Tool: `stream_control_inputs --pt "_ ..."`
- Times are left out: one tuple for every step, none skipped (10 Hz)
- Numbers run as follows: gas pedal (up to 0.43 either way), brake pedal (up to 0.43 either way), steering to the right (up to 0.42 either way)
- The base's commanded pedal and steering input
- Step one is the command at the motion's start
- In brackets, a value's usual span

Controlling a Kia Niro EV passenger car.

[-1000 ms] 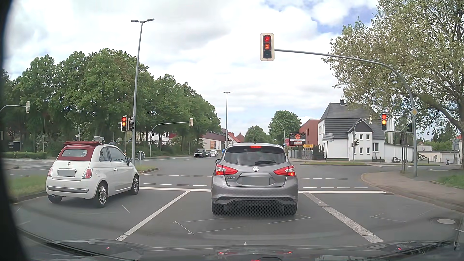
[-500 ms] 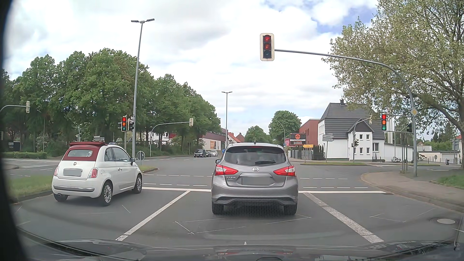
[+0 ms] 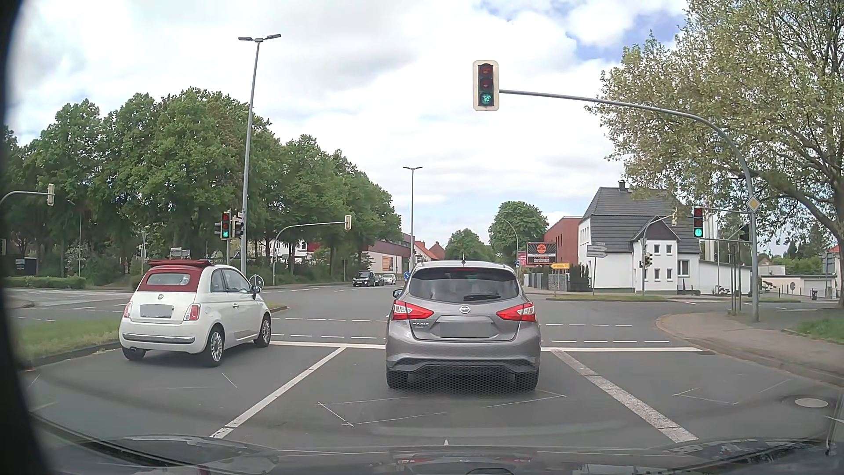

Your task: Follow the waypoints while adhering to traffic rules and regulations

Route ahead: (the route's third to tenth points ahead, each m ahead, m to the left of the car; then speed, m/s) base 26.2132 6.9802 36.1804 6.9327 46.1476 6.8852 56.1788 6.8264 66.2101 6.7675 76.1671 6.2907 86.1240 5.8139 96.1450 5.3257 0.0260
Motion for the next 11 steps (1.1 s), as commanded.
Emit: stream_control_inputs --pt "0.087 0.0 0.002" --pt "0.087 0.0 0.002" --pt "0.098 0.0 0.002" --pt "0.098 0.0 0.002" --pt "0.13 0.0 0.002" --pt "0.177 0.0 0.002" --pt "0.209 0.0 0.002" --pt "0.22 0.0 0.002" --pt "0.22 0.0 0.002" --pt "0.228 0.0 0.002" --pt "0.248 0.0 0.002"
